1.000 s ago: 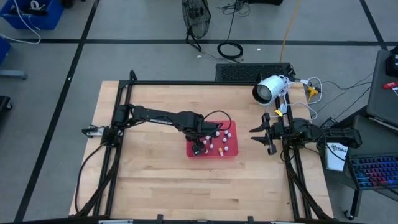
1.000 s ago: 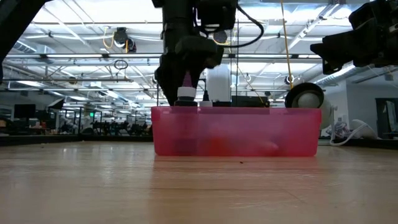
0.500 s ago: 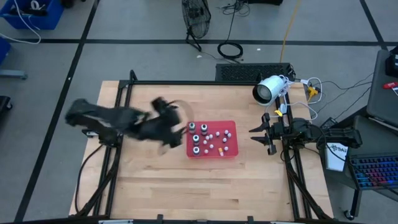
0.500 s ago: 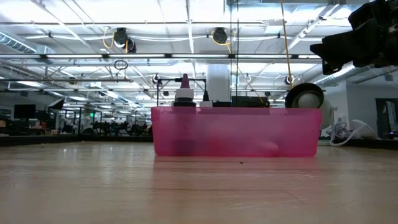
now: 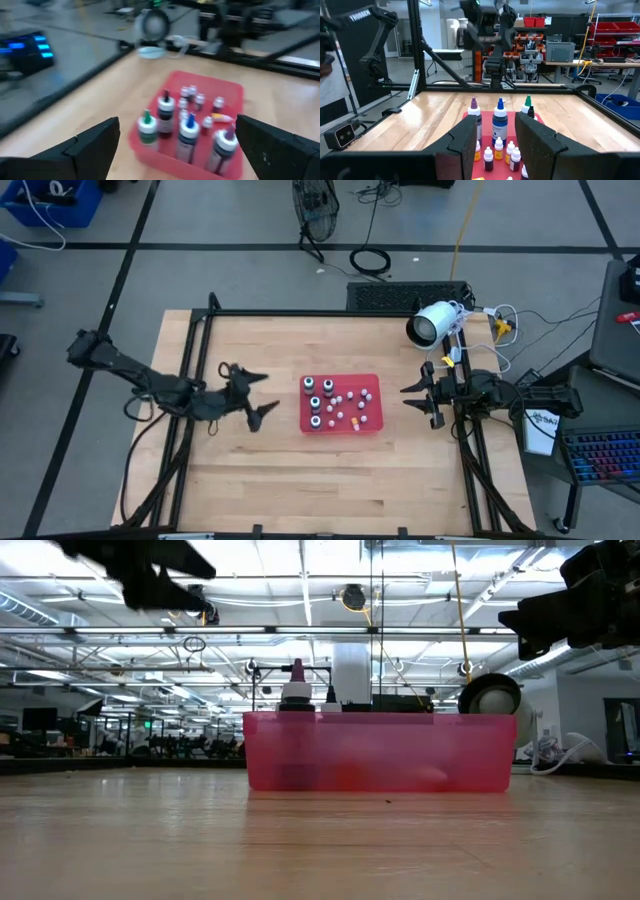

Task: Pick & Place food coloring
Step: Return to Home Position

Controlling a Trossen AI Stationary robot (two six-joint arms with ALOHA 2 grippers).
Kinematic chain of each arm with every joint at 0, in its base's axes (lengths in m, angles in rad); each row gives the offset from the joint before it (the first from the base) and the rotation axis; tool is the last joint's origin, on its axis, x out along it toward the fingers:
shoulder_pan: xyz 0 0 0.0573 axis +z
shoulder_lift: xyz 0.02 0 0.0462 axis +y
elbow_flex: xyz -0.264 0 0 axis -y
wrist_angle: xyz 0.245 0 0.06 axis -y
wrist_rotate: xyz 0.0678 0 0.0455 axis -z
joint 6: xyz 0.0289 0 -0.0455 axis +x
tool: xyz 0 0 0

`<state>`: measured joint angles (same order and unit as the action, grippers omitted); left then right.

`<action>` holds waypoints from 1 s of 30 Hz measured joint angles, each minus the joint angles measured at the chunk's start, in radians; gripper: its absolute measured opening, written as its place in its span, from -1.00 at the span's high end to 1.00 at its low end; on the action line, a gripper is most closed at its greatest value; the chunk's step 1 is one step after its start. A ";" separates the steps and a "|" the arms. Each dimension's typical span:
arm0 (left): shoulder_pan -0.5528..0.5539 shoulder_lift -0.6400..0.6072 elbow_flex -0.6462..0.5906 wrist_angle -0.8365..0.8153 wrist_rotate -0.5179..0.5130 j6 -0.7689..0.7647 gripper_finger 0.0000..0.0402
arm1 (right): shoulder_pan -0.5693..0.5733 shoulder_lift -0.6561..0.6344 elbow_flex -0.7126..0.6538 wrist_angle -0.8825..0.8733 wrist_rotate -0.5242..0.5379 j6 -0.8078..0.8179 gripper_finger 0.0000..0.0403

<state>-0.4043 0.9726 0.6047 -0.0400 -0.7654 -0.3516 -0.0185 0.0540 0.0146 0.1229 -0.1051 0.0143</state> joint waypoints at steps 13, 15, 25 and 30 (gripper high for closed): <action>0.150 -0.213 -0.474 0.582 0.275 0.133 -0.95 | 0.000 0.000 0.000 0.000 0.000 0.000 0.38; 0.173 -0.271 -0.515 0.588 0.306 0.142 -0.95 | 0.000 0.000 0.000 0.000 0.000 0.000 0.38; 0.215 -0.584 -0.575 0.349 0.355 0.184 -0.95 | 0.000 0.000 0.000 0.000 0.000 0.000 0.38; 0.215 -0.743 -0.561 0.122 0.354 0.181 -0.95 | 0.000 0.000 0.000 0.000 0.000 0.000 0.38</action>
<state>-0.1890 0.2294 0.0441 0.0819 -0.4110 -0.1704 -0.0182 0.0540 0.0144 0.1226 -0.1051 0.0143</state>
